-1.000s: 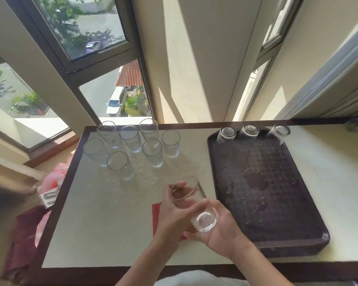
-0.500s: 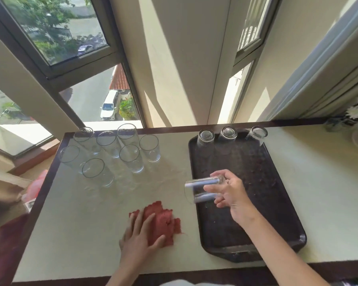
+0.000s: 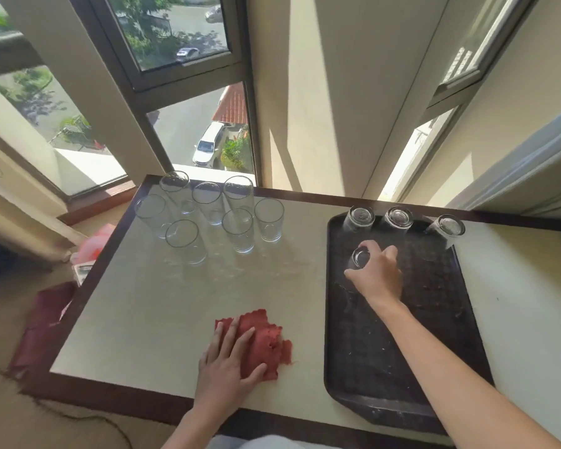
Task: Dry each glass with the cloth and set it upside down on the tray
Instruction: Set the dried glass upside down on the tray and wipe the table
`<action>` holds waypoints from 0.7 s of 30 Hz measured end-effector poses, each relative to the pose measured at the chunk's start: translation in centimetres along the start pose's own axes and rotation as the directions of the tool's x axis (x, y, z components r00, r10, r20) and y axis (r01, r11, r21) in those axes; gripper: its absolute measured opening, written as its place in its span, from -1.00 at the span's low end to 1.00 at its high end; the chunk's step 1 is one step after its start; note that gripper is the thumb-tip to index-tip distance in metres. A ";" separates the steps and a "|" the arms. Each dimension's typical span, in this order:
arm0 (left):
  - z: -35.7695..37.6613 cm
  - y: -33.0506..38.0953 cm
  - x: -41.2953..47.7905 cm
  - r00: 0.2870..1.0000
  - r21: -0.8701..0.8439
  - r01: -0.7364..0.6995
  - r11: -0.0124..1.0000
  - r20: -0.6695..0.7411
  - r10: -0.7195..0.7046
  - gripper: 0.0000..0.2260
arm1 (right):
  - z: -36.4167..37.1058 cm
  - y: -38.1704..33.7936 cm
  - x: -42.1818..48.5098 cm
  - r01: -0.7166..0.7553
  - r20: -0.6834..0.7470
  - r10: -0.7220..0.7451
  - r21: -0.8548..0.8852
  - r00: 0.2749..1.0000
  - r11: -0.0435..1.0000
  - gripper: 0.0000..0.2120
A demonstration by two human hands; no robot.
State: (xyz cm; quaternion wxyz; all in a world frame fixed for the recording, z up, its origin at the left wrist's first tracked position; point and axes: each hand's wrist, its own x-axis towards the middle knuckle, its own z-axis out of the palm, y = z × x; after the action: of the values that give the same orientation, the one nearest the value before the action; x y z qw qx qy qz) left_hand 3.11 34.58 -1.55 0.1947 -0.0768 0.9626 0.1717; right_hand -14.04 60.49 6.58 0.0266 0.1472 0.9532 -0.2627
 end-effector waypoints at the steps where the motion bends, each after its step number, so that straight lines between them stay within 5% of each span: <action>1: 0.0 0.0 -0.1 1.000 -0.012 0.000 1.000 -0.010 0.000 -0.22 | 0.3 0.2 -0.2 0.009 -0.013 -0.008 0.031 1.000 0.999 -0.47; 6: -0.2 -0.4 0.1 1.000 -0.061 -0.008 0.998 0.018 0.010 -0.28 | 1.1 -0.1 -3.8 -0.039 -0.108 0.059 0.177 0.992 0.983 -0.20; 9: -1.2 -0.8 0.3 0.997 -0.116 -0.035 0.993 0.059 0.042 -0.38 | 3.4 -0.8 -7.9 0.084 -0.362 0.015 0.256 0.932 0.963 -0.46; 11: -1.8 -1.3 0.7 0.997 -0.262 -0.016 0.965 0.063 0.033 -0.41 | 5.6 -1.8 -10.6 0.181 -0.370 -0.070 0.273 0.926 0.945 -0.64; 14: -3.0 -2.3 1.6 0.996 -0.694 0.061 0.717 -0.005 -0.089 -0.59 | 8.9 -3.6 -13.8 0.327 -0.197 -0.291 0.185 0.936 0.926 -0.75; 16: -4.4 -3.0 2.1 0.981 -0.835 0.101 0.541 -0.006 -0.192 -0.74 | 10.8 -4.6 -15.2 0.451 -0.066 -0.446 0.088 0.893 0.888 -0.74; 18: -5.7 -4.5 2.5 0.956 -0.871 0.134 0.472 -0.012 -0.294 -0.76 | 12.5 -5.5 -16.3 0.535 0.169 -0.523 -0.033 0.836 0.844 -0.54; 21: -7.0 -7.5 3.1 0.918 -0.893 0.162 0.420 -0.020 -0.397 -0.79 | 15.3 -5.5 -17.5 0.564 0.476 -0.433 -0.170 0.765 0.808 -0.19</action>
State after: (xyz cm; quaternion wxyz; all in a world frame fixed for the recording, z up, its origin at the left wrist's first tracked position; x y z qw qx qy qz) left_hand -0.59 24.82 1.03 0.0417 -0.3447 0.7251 0.5947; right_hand 0.64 43.52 -1.66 0.1789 -0.1797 0.9577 -0.1359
